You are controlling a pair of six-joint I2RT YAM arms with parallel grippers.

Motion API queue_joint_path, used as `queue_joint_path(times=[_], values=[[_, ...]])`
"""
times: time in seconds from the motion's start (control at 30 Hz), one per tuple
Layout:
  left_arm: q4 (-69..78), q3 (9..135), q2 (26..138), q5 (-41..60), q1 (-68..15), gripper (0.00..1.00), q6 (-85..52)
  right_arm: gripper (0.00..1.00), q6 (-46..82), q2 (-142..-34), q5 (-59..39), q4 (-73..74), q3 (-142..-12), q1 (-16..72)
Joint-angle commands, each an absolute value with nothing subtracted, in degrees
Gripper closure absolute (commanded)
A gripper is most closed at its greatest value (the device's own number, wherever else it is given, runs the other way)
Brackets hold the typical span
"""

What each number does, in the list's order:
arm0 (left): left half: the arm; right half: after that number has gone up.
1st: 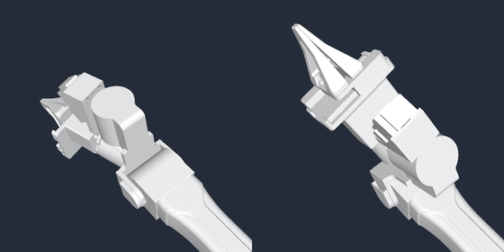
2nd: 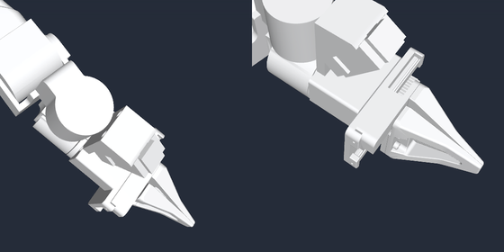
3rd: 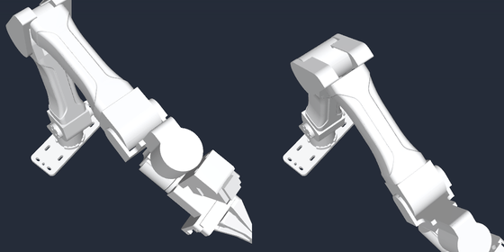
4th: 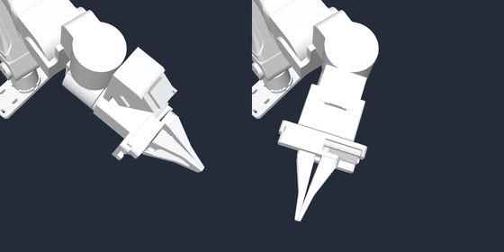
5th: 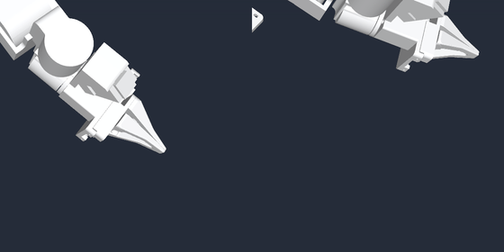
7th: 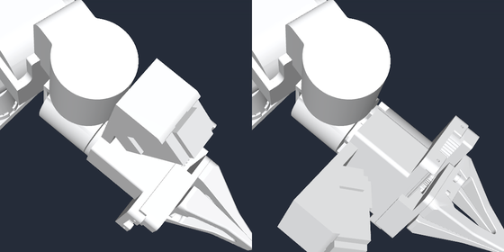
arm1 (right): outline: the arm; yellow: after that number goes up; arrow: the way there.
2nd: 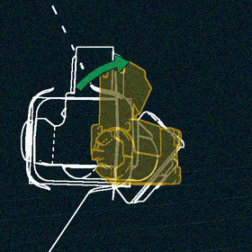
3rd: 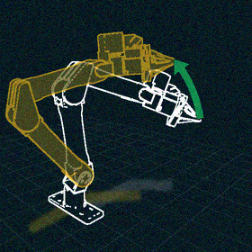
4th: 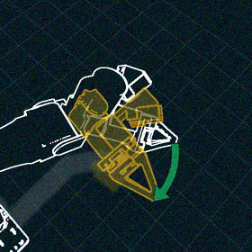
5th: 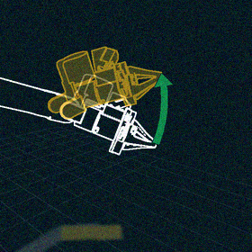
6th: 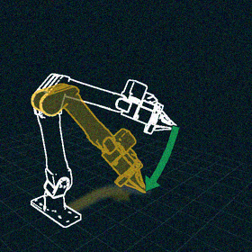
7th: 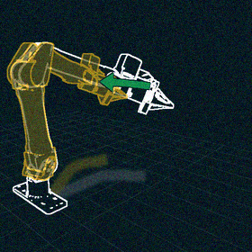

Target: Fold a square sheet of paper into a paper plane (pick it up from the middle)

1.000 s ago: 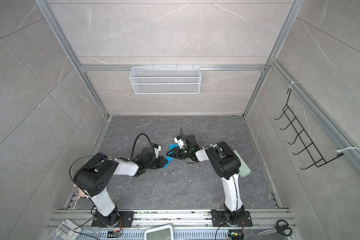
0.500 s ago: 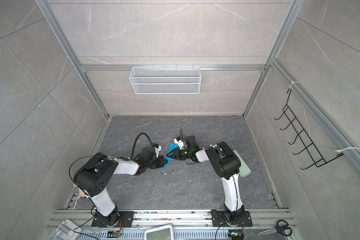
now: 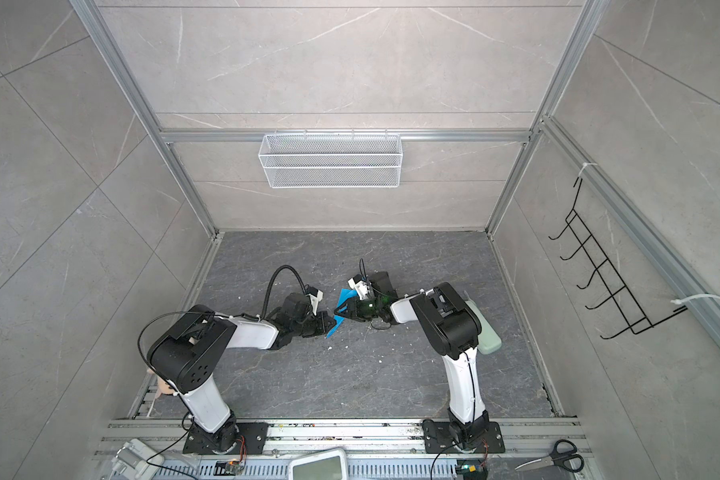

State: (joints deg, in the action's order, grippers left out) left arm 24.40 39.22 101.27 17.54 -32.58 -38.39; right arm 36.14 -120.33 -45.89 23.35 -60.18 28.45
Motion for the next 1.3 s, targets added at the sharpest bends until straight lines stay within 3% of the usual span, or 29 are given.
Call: queue_joint_path(times=[0.0,0.13,0.27,0.67,0.93,1.1,1.27], values=[[17.9,39.5,99.3,15.5,-32.3,0.83,-37.7,0.6,34.5,-122.2,-41.9,16.3,-60.5,28.5],[13.7,39.8,94.8,17.0,-32.3,0.74,-37.4,0.61,34.3,-122.0,-41.8,14.7,-60.4,28.6],[12.4,39.5,93.4,19.1,-32.3,0.75,-38.3,0.61,34.3,-121.7,-41.6,14.0,-60.5,28.5],[11.0,40.2,95.6,19.9,-32.4,0.93,-38.6,0.61,34.9,-122.4,-41.7,14.4,-60.6,28.5],[9.3,40.2,96.7,19.9,-33.3,0.96,-37.8,0.62,35.4,-122.6,-41.5,14.7,-60.5,28.5],[6.0,42.0,96.5,19.1,-33.8,0.93,-36.6,0.61,35.6,-122.8,-41.2,14.5,-60.5,28.6],[0.9,43.6,91.2,16.0,-33.6,0.75,-35.8,0.61,35.9,-122.6,-40.8,14.5,-60.3,28.6]])
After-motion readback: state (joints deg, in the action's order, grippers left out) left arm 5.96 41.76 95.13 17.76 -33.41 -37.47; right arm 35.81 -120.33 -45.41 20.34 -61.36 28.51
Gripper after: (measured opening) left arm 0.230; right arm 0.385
